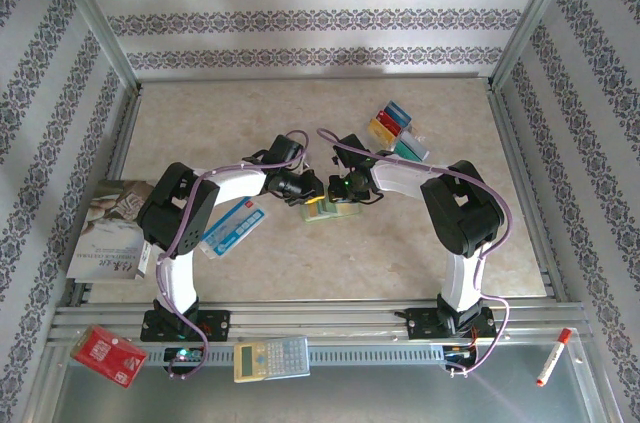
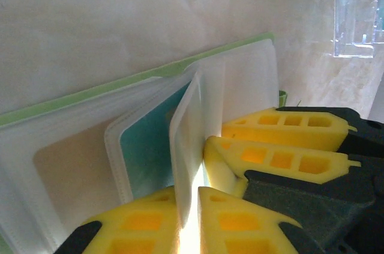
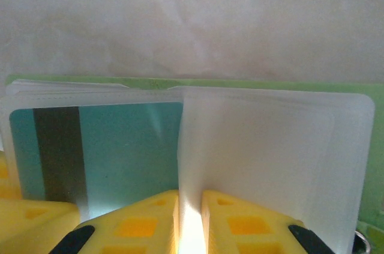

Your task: Take the credit cards out of the card holder

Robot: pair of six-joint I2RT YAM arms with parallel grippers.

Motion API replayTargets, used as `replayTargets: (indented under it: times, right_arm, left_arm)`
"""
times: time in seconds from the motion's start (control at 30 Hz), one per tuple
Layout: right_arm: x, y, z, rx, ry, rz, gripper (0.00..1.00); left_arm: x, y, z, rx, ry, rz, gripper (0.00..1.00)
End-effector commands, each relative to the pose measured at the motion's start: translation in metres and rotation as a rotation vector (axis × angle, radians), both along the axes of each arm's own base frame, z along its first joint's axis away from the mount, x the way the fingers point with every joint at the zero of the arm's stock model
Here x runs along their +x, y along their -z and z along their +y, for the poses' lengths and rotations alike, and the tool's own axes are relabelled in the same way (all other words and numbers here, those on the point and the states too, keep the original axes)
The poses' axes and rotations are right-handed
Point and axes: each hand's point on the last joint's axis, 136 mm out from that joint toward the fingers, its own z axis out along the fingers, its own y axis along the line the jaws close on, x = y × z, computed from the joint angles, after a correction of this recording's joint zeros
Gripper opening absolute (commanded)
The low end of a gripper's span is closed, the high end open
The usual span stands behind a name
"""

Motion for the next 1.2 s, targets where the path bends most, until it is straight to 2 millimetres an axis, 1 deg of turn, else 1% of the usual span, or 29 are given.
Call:
replayTargets:
  times: [0.0, 0.17, 0.37, 0.5, 0.53, 0.67, 0.73, 0.8, 0.9, 1.0, 1.1, 1.17]
  right_arm:
    - [-0.02, 0.022, -0.014, -0.041, 0.019, 0.096, 0.2]
    - [-0.014, -0.009, -0.01, 0.041, 0.042, 0.049, 0.22]
    - [-0.009, -0.049, -0.003, 0.171, 0.053, -0.035, 0.25]
    - [-0.006, -0.067, -0.005, 0.232, 0.084, -0.088, 0.25]
    - [-0.005, -0.07, -0.006, 0.239, 0.089, -0.1, 0.25]
    - [-0.004, -0.08, -0.015, 0.238, 0.113, -0.144, 0.25]
    - [-0.003, -0.083, -0.022, 0.232, 0.134, -0.162, 0.25]
    - [-0.001, -0.087, -0.032, 0.223, 0.169, -0.185, 0.25]
    - [0.001, -0.092, -0.05, 0.194, 0.232, -0.226, 0.25]
    - [0.0, -0.098, -0.062, 0.172, 0.267, -0.267, 0.25]
    - [-0.001, -0.102, -0.068, 0.165, 0.282, -0.287, 0.25]
    - [-0.001, -0.105, -0.069, 0.17, 0.282, -0.295, 0.25]
  left_arm:
    - [-0.004, 0.005, -0.006, -0.003, 0.012, 0.017, 0.11]
    - [-0.005, 0.009, 0.006, 0.071, 0.016, 0.018, 0.0]
    - [-0.008, 0.003, 0.022, 0.145, 0.067, 0.017, 0.0]
    - [-0.009, -0.003, 0.023, 0.15, 0.094, 0.018, 0.0]
    - [-0.009, -0.003, 0.022, 0.145, 0.095, 0.021, 0.03]
    - [-0.006, -0.013, 0.006, 0.04, 0.076, 0.025, 0.25]
    - [-0.003, -0.019, -0.005, -0.022, 0.063, 0.023, 0.31]
    - [-0.003, -0.024, -0.015, -0.059, 0.058, 0.017, 0.35]
    - [0.0, -0.032, -0.024, -0.089, 0.03, 0.001, 0.37]
    - [0.003, -0.04, -0.035, -0.132, 0.02, -0.014, 0.38]
    - [0.003, -0.039, -0.044, -0.149, 0.021, -0.014, 0.43]
    - [0.003, -0.033, -0.049, -0.146, 0.025, -0.002, 0.44]
